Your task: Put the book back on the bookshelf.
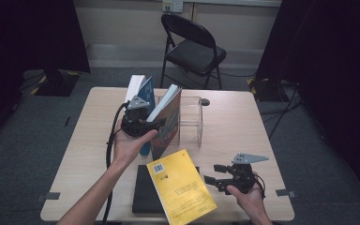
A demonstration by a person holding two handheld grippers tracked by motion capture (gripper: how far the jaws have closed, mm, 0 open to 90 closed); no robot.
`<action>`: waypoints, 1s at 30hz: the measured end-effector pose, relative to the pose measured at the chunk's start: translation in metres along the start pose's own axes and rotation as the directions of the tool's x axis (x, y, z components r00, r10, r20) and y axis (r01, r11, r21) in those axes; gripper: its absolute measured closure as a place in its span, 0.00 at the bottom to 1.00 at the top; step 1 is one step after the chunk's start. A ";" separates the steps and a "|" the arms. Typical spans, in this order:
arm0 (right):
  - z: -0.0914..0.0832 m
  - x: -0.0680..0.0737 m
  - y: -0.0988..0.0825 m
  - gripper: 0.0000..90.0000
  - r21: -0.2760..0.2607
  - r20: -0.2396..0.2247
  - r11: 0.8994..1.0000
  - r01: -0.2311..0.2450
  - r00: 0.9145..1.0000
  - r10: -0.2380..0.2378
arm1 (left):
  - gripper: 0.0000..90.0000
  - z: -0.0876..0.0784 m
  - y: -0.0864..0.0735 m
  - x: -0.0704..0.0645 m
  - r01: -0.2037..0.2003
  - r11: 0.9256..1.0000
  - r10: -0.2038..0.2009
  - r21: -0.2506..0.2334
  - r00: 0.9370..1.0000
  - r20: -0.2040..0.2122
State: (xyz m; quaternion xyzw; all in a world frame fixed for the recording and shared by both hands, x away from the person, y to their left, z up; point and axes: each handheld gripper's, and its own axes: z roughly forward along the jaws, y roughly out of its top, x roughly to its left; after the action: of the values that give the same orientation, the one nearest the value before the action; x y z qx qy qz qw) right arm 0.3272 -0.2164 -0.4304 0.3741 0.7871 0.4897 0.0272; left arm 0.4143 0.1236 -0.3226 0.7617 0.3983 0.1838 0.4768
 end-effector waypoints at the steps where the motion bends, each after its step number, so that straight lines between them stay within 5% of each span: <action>1: 0.000 0.000 0.000 0.32 0.000 0.000 1.000 0.000 1.000 0.000 | 0.64 0.000 0.002 0.000 0.007 1.000 -0.007 0.009 1.000 0.009; 5: 0.000 -0.001 0.000 0.32 0.000 0.001 1.000 -0.002 1.000 0.002 | 0.66 0.000 0.009 0.001 0.003 0.999 -0.003 0.043 1.000 0.011; 10: 0.000 0.000 -0.001 0.32 0.001 0.001 1.000 0.000 1.000 0.000 | 0.69 0.000 0.021 -0.003 -0.051 0.995 0.053 0.089 0.998 -0.022; 16: -0.001 -0.001 -0.001 0.32 0.002 -0.005 1.000 0.001 1.000 -0.001 | 0.71 0.002 0.035 -0.008 -0.082 0.980 0.093 0.181 0.994 -0.051; 21: 0.001 0.000 -0.001 0.32 0.007 -0.005 1.000 0.004 1.000 -0.004 | 0.71 0.005 0.044 -0.005 -0.070 0.969 0.084 0.236 0.995 -0.052; 30: 0.001 0.000 -0.002 0.32 0.010 -0.005 1.000 0.002 1.000 -0.002 | 0.70 0.008 0.060 0.002 -0.043 0.962 0.065 0.270 0.995 -0.072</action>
State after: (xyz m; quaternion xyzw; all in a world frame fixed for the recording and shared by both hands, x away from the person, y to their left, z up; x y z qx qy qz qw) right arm 0.3266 -0.2164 -0.4321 0.3721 0.7899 0.4868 0.0239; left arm 0.4466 0.1070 -0.2738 0.8218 0.4174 0.1715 0.3478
